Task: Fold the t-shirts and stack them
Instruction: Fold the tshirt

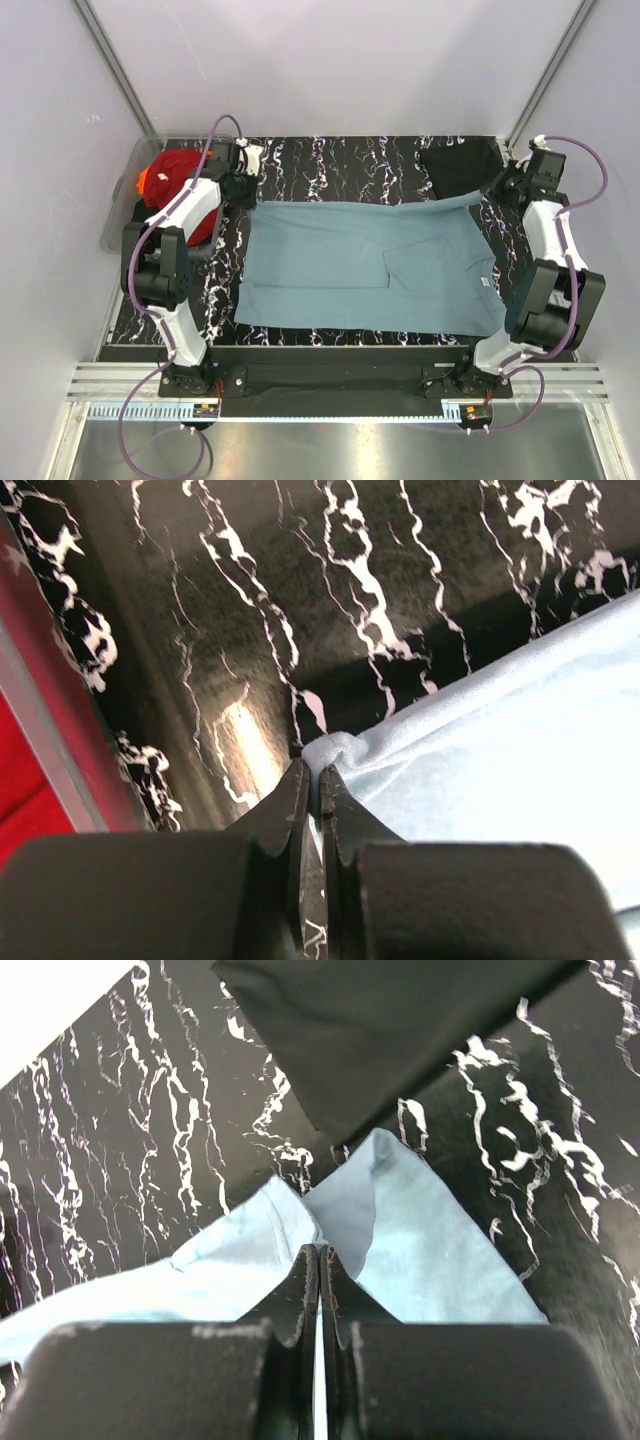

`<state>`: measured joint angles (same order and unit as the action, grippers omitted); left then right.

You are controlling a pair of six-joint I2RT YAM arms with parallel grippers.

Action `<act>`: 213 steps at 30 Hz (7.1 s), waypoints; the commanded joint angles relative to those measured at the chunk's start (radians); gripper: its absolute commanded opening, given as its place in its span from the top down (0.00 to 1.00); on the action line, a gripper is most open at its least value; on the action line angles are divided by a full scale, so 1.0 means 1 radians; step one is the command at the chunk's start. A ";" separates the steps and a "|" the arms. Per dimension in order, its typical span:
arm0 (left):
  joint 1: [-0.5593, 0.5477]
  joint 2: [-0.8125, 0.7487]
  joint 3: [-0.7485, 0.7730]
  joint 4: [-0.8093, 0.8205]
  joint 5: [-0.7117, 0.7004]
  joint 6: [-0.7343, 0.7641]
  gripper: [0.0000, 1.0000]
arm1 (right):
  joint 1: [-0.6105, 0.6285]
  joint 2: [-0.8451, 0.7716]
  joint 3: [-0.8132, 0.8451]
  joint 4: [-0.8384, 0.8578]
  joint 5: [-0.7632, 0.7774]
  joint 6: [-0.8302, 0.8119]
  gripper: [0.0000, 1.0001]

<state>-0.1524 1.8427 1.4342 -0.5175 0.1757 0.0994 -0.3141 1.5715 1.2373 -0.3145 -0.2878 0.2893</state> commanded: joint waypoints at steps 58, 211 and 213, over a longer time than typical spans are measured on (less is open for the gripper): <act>-0.104 -0.310 -0.394 -0.039 -0.255 -0.191 0.92 | -0.166 -0.579 -0.470 -0.342 0.257 0.381 1.00; -0.322 -0.155 -0.063 -0.145 0.054 -0.446 0.51 | 0.314 -0.263 -0.300 -0.454 0.010 0.095 1.00; -0.329 -0.181 -0.119 -0.083 0.126 -0.487 0.50 | 0.383 -0.295 -0.335 -0.452 0.010 0.147 1.00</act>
<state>-0.4709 1.7348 1.3727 -0.7013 0.1539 -0.3210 0.0025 1.3193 0.9409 -0.7544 -0.2970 0.3412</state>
